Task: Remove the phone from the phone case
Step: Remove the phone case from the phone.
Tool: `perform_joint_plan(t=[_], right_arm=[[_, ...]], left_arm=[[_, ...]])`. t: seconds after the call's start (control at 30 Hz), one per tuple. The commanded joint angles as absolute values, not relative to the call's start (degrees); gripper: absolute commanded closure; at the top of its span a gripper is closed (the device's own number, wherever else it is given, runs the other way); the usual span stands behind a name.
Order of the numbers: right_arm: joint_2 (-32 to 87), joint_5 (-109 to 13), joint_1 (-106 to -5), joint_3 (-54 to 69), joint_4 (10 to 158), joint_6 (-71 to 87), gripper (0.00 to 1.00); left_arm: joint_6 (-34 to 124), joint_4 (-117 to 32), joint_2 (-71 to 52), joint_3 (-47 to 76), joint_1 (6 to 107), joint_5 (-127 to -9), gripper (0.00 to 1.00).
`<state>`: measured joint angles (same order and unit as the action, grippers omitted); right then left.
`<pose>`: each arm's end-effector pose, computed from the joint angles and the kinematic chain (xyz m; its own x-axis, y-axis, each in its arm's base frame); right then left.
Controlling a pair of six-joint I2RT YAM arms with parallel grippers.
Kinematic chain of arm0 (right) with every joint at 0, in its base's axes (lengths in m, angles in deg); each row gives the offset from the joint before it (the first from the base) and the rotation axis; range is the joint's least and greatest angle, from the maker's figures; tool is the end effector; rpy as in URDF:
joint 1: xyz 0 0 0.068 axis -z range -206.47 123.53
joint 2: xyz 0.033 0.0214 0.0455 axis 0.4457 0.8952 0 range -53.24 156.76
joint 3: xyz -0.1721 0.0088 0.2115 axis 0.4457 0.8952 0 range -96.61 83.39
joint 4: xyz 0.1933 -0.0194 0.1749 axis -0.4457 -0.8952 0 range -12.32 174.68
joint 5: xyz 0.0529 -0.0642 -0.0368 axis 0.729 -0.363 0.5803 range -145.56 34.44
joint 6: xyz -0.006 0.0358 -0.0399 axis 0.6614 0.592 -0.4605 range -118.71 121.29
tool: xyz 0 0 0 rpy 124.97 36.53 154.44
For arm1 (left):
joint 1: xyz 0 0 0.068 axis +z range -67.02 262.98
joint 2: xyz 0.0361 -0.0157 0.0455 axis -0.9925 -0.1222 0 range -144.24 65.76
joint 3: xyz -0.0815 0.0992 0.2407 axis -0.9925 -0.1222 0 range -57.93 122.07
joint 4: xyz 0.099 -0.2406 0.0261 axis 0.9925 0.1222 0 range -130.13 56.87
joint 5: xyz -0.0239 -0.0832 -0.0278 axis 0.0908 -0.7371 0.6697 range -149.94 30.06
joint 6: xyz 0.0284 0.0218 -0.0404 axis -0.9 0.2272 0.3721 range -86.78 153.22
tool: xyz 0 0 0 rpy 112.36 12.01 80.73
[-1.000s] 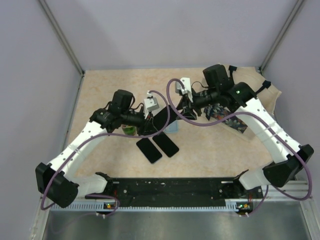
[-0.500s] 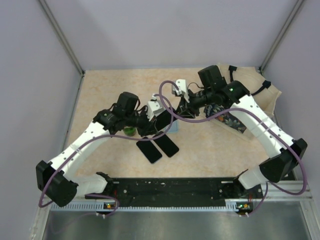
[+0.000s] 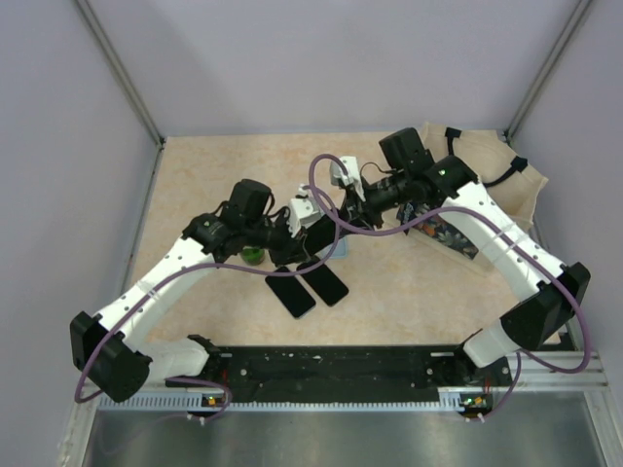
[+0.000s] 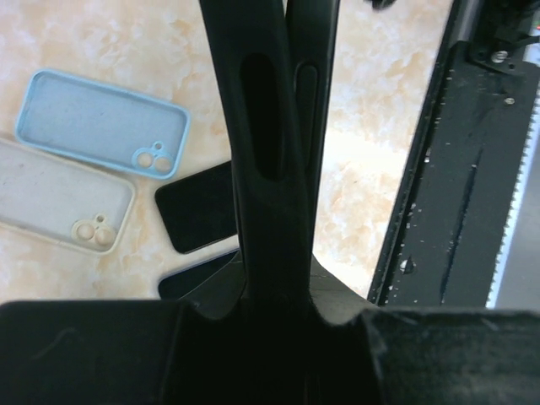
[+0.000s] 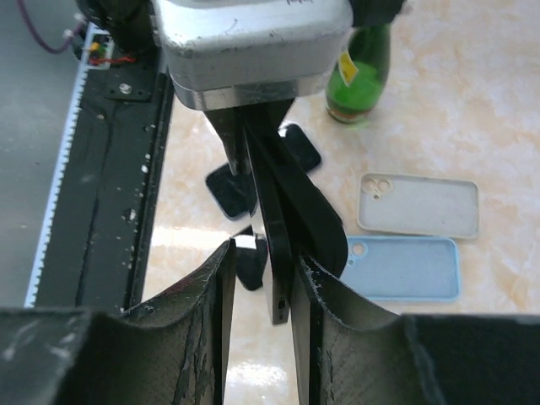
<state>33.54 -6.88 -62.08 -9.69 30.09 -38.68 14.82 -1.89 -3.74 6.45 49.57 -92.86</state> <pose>0.2340 0.2004 0.3908 0.0428 -0.4910 -0.8701 -0.9959 -0.0909 0.0023 0.2001 -0.1551 0.3273 -0.2938 0.5112 -0.8077 0.9325 0.3391 -0.1246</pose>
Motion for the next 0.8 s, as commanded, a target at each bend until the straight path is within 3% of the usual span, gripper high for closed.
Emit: perform_joint_plan(t=[0.0,0.2,0.4,0.6,0.77], right_arm=[[33.95,9.65,-66.90,-8.90,23.42,-38.70,0.70],[34.39,11.58,-66.90,-5.21,23.85,-40.46,0.74],[33.51,9.40,-66.46,-4.06,25.43,-38.80,1.00],[31.05,4.56,-62.69,-3.62,28.95,-33.87,1.00],[29.03,1.57,-61.54,-3.45,28.95,-33.17,1.00]], left_arm=[[15.20,-16.75,-3.15,11.86,50.28,-101.49,1.00],[16.25,-17.45,-3.24,11.68,50.81,-107.04,1.00],[16.78,-18.07,-2.54,10.89,51.60,-107.48,1.00],[15.82,-18.07,-1.04,8.44,52.83,-107.40,1.00],[16.60,-18.33,-0.42,7.38,53.27,-107.57,0.85]])
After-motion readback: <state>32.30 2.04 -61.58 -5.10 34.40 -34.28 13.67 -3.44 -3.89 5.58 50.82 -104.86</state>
